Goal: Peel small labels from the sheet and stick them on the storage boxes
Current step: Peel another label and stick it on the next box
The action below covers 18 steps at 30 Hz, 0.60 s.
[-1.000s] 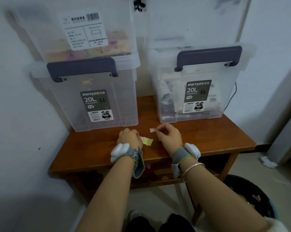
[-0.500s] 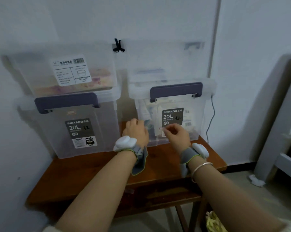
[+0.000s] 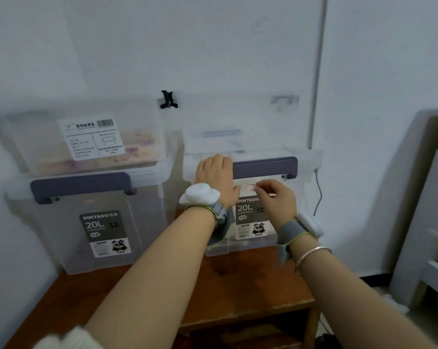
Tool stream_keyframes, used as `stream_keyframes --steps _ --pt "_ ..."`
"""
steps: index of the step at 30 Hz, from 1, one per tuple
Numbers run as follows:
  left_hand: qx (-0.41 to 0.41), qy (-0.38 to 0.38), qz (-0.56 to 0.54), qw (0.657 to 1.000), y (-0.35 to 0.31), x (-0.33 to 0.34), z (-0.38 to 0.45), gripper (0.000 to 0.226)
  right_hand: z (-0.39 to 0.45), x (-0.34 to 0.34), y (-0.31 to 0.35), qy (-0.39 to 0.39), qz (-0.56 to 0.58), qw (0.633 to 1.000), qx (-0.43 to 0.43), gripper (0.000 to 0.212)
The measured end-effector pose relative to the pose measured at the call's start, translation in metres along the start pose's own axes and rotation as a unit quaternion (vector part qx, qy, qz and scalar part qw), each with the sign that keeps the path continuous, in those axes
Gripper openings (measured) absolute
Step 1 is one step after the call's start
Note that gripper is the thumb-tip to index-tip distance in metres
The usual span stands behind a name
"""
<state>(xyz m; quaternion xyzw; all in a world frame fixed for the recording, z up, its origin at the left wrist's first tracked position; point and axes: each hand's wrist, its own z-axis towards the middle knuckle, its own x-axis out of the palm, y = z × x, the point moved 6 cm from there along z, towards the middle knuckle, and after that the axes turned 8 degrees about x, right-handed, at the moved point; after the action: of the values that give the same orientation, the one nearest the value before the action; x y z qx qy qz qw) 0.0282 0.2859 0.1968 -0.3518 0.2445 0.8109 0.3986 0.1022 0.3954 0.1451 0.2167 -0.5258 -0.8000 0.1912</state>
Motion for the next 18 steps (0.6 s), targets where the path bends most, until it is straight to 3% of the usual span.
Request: stream_keyframes --steps 13,18 --pt "0.0 -0.106 0.004 0.994 0.0 0.009 -0.002 0.051 0.013 0.007 -0.005 -0.026 -0.04 0.999 0.005 0.012" --pt "-0.008 -0.115 0.007 0.993 -0.001 0.006 -0.003 0.049 0.008 0.009 -0.001 -0.033 -0.059 0.998 -0.009 0.012"
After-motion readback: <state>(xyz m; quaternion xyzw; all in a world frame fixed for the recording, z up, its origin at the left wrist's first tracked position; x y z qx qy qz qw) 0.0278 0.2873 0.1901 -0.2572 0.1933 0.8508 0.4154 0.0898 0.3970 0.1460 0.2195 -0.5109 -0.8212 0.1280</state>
